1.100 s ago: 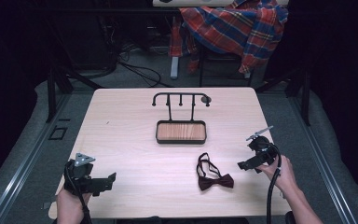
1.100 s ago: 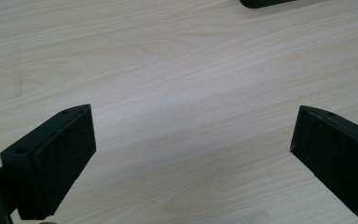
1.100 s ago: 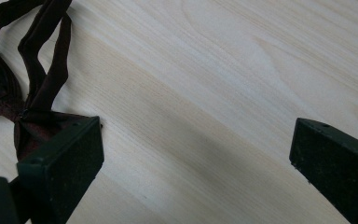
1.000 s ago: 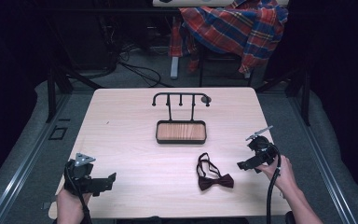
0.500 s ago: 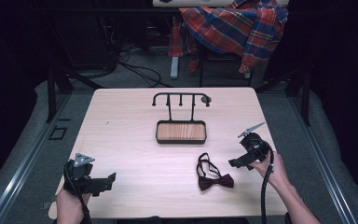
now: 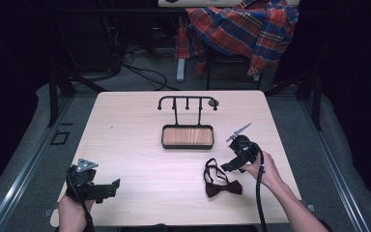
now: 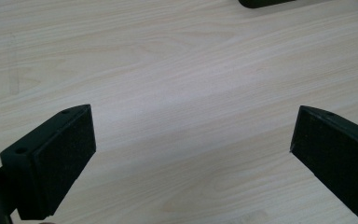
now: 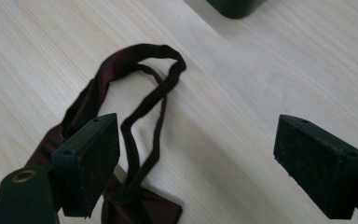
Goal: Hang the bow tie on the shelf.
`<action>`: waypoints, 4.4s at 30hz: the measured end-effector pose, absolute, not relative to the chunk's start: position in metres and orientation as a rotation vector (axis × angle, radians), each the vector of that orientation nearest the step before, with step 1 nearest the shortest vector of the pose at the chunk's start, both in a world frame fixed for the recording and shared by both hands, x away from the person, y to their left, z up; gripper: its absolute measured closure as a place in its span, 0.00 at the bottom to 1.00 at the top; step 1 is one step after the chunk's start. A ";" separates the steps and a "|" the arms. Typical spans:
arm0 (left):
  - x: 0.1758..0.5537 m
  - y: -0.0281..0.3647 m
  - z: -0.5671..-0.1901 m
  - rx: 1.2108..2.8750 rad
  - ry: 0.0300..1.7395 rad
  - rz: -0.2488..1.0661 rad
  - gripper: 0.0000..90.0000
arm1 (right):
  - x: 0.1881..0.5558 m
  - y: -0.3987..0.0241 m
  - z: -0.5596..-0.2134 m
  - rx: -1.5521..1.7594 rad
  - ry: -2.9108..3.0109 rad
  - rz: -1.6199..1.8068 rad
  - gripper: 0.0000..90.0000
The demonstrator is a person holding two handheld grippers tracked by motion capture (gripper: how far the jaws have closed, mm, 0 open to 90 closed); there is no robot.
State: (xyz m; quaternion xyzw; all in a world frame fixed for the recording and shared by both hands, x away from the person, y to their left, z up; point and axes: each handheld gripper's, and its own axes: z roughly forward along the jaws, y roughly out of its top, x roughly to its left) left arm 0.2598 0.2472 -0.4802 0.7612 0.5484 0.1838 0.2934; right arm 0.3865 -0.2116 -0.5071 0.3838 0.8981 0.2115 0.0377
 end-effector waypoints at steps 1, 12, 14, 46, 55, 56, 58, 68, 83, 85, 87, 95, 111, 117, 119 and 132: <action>0.260 0.247 -0.480 2.027 1.460 0.489 0.00 | 0.387 -0.209 -0.508 1.170 2.758 0.651 0.17; 0.260 0.245 -0.481 2.041 1.464 0.498 0.00 | 0.386 -0.192 -0.517 1.201 2.781 0.680 0.37; 0.260 0.245 -0.481 2.042 1.465 0.500 0.00 | 0.384 -0.184 -0.524 1.222 2.772 0.670 0.43; 0.261 0.244 -0.481 2.058 1.466 0.491 0.00 | 0.384 -0.174 -0.538 1.256 2.810 0.546 0.72; 0.261 0.244 -0.481 2.066 1.463 0.490 0.00 | 0.382 -0.171 -0.547 1.308 2.775 0.512 0.96; 0.261 0.244 -0.481 2.069 1.463 0.490 0.00 | 0.381 -0.171 -0.547 1.309 2.775 0.510 0.97; 0.262 0.244 -0.482 2.070 1.464 0.490 0.00 | 0.381 -0.171 -0.547 1.310 2.774 0.508 0.98; 0.262 0.244 -0.481 2.071 1.463 0.488 0.00 | 0.380 -0.174 -0.534 1.274 2.742 0.562 0.98; 0.262 0.245 -0.481 2.070 1.464 0.481 0.00 | 0.378 -0.185 -0.496 1.159 2.696 0.606 0.99; 0.262 0.244 -0.481 2.066 1.466 0.481 0.00 | 0.377 -0.185 -0.493 1.149 2.682 0.614 0.99; 0.262 0.244 -0.481 2.068 1.465 0.482 0.00 | 0.377 -0.185 -0.489 1.139 2.677 0.616 0.99; 0.262 0.245 -0.481 2.069 1.465 0.481 0.00 | 0.376 -0.189 -0.473 1.115 2.639 0.653 0.99; 0.262 0.243 -0.482 2.077 1.465 0.487 0.00 | 0.386 -0.196 -0.448 1.101 2.586 0.697 0.99; 0.262 0.244 -0.482 2.074 1.466 0.485 0.00 | 0.391 -0.194 -0.439 1.086 2.565 0.711 0.99; 0.262 0.244 -0.482 2.077 1.464 0.484 0.00 | 0.393 -0.193 -0.436 1.090 2.561 0.713 0.99; 0.262 0.244 -0.482 2.084 1.461 0.479 0.00 | 0.410 -0.188 -0.422 1.086 2.526 0.741 0.99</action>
